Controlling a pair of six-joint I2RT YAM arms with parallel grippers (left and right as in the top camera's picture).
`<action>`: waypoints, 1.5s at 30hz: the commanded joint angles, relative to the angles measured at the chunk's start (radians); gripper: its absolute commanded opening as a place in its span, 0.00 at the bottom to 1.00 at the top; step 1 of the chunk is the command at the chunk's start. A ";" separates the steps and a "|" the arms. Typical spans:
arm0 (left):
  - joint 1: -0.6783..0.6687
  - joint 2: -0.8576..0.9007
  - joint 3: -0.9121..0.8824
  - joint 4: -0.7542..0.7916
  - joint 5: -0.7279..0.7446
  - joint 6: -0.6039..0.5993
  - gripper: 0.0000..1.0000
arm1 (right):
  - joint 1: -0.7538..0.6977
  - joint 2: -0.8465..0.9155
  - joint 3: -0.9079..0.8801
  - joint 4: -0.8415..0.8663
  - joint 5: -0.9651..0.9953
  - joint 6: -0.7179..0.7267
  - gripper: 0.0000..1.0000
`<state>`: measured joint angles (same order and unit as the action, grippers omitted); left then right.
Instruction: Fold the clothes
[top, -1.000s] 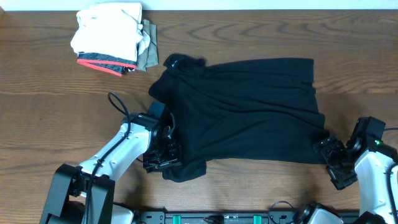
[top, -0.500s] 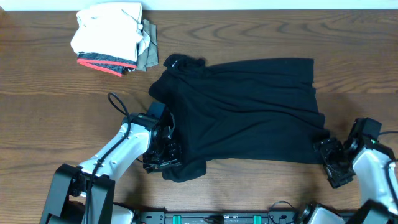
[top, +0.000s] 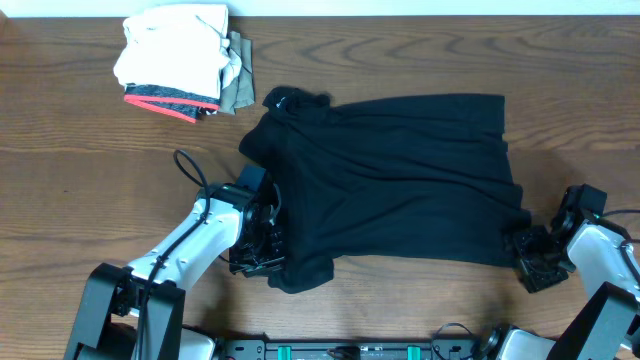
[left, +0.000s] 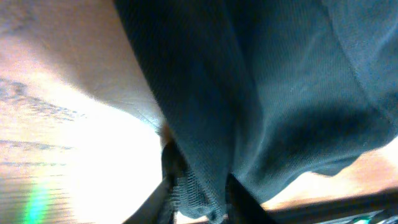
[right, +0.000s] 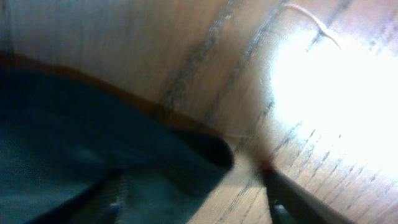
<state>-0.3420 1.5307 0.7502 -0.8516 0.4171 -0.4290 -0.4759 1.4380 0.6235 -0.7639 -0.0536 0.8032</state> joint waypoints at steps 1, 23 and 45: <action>0.004 -0.002 -0.008 -0.007 0.002 -0.003 0.14 | -0.005 0.033 -0.021 0.004 -0.003 0.004 0.44; 0.005 -0.003 0.073 -0.105 0.231 -0.109 0.07 | -0.005 0.033 0.109 -0.223 0.076 0.005 0.27; 0.068 -0.016 0.225 0.083 0.166 -0.112 0.06 | -0.005 0.033 0.111 -0.145 0.045 0.046 0.02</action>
<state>-0.3073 1.5269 0.9611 -0.7712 0.6102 -0.5285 -0.4759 1.4658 0.7185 -0.9112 -0.0017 0.8303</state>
